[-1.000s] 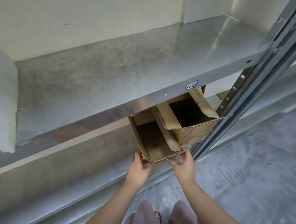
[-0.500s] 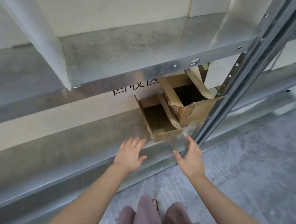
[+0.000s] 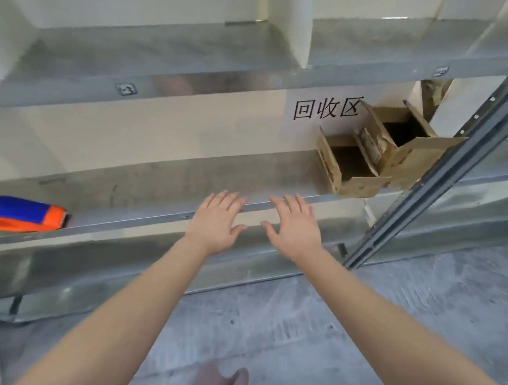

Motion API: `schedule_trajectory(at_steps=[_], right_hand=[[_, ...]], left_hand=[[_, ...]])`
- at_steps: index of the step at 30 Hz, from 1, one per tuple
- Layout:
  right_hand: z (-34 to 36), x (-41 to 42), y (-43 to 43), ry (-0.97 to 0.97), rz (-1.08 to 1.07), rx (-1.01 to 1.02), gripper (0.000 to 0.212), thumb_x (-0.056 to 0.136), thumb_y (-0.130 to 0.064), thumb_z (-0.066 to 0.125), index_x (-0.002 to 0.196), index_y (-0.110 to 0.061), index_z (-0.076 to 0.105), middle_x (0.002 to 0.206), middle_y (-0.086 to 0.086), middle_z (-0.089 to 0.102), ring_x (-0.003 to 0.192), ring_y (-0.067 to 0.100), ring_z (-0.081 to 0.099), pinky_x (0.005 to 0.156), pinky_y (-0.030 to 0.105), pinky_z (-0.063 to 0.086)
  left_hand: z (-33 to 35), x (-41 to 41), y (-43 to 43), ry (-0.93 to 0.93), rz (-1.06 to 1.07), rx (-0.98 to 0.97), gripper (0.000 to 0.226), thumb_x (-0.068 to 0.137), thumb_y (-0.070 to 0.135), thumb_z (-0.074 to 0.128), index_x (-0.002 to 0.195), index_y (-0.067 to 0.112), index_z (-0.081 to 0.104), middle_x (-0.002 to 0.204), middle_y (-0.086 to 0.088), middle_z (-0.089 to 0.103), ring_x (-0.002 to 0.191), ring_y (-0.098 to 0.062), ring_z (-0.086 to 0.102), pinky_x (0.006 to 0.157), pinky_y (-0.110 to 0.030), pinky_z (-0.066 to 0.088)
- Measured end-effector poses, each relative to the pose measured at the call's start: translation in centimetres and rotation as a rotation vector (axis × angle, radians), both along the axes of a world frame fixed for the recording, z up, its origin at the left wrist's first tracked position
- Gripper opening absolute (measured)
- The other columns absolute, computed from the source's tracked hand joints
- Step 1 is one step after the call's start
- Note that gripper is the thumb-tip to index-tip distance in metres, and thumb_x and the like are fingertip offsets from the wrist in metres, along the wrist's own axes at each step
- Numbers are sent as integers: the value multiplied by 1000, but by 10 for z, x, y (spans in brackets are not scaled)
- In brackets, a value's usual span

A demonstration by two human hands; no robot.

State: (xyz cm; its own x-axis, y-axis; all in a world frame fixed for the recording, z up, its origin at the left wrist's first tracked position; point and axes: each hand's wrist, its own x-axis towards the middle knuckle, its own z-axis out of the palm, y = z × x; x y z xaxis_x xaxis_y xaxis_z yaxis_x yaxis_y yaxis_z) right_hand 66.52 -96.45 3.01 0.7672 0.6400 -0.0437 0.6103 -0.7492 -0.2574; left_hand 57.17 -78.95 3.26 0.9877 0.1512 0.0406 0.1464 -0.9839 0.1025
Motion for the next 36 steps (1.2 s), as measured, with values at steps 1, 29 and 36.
schedule_trajectory(at_steps=[1, 29, 36], right_hand=[[2, -18, 18, -2, 36, -6, 65, 96, -56, 37, 153, -30, 19, 161, 5, 21, 150, 28, 7, 120, 50, 7], [-40, -413, 619, 129, 500, 66, 60, 94, -46, 47, 150, -29, 30, 155, 5, 32, 144, 29, 24, 117, 49, 22], [-50, -431, 700, 213, 452, 38, 57, 96, -36, 49, 148, -22, 33, 152, 8, 36, 140, 30, 30, 115, 41, 27]], left_hand=[[0, -20, 16, -3, 19, 5, 64, 95, 48, 46, 150, 20, 27, 157, -3, 27, 146, -24, 18, 118, -37, 5], [-14, -534, 575, 88, 665, 13, 63, 96, 51, 41, 151, 23, 25, 156, -2, 28, 144, -23, 23, 116, -38, 17], [-22, -576, 682, 160, 758, -77, 64, 95, 53, 41, 150, 25, 24, 155, -1, 28, 143, -23, 25, 117, -40, 23]])
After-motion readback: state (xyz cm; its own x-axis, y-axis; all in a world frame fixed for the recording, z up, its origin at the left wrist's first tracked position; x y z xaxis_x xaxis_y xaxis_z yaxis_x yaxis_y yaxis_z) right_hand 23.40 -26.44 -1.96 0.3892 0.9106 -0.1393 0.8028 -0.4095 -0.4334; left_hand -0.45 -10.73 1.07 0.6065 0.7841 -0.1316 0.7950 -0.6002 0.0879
